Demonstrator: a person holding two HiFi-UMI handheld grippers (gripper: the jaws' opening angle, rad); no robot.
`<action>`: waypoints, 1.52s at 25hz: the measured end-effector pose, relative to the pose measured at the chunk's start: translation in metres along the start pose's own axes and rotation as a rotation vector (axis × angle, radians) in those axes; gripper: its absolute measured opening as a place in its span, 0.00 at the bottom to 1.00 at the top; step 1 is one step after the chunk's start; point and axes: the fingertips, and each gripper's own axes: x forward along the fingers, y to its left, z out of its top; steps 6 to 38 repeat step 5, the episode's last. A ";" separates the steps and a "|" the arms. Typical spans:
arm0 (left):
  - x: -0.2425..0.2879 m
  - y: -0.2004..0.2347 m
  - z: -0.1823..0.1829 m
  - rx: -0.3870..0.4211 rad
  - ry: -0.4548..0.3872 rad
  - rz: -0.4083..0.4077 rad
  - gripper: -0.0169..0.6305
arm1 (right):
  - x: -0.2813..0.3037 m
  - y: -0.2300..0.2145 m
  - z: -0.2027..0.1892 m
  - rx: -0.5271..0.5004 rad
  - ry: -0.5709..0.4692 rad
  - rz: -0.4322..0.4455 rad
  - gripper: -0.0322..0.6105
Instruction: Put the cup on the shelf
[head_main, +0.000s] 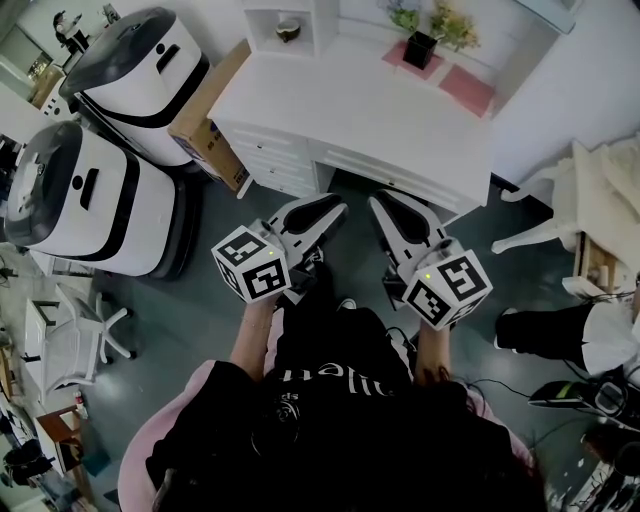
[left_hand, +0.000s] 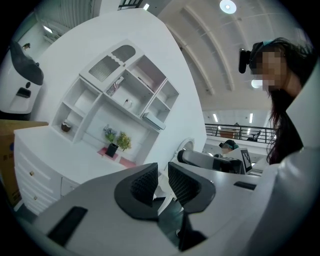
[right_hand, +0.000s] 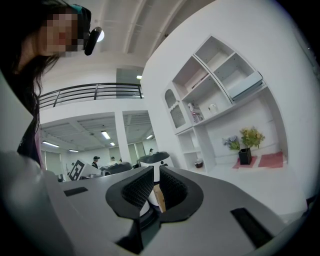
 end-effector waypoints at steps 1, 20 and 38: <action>0.000 -0.001 -0.002 0.006 0.004 0.001 0.14 | -0.001 0.000 -0.001 0.002 0.001 0.000 0.15; -0.002 -0.006 -0.007 0.011 0.010 0.005 0.14 | -0.006 0.001 -0.005 0.012 0.002 0.000 0.15; -0.002 -0.006 -0.007 0.011 0.010 0.005 0.14 | -0.006 0.001 -0.005 0.012 0.002 0.000 0.15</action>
